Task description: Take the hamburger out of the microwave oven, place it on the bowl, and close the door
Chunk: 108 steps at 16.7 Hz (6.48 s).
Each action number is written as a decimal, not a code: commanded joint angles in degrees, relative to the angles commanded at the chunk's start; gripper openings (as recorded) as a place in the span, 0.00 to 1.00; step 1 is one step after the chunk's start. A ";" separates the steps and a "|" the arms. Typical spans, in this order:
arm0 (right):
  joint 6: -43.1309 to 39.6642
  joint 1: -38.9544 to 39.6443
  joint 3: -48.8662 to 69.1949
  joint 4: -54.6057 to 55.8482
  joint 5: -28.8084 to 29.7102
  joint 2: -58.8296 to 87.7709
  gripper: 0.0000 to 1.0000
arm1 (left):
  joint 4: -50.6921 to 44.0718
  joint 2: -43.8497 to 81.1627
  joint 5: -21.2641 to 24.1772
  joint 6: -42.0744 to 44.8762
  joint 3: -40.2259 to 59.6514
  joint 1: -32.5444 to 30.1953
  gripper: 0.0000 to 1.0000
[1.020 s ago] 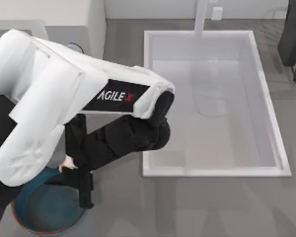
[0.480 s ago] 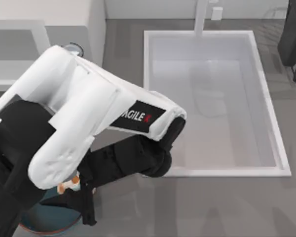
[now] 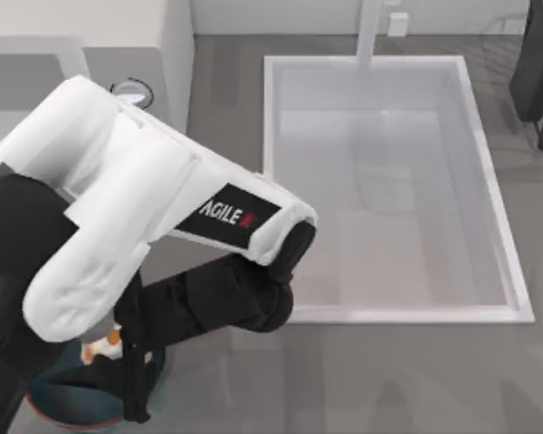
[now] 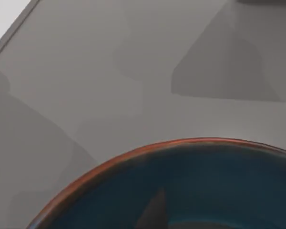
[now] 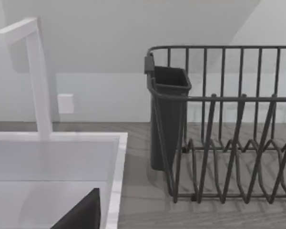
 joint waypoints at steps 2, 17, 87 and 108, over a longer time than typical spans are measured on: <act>0.00 0.00 0.00 0.00 0.00 0.00 1.00 | 1.89 -0.41 -0.63 0.55 -2.66 0.74 0.00; 0.00 0.00 0.00 0.00 0.00 0.00 1.00 | 3.25 -0.22 -0.99 0.90 -4.48 1.21 0.68; 0.00 0.00 0.00 0.00 0.00 0.00 1.00 | 95.14 -136.72 34.37 162.68 -79.73 43.27 0.00; 0.00 0.00 0.00 0.00 0.00 0.00 1.00 | 113.35 -117.72 29.35 162.96 -79.17 38.34 0.00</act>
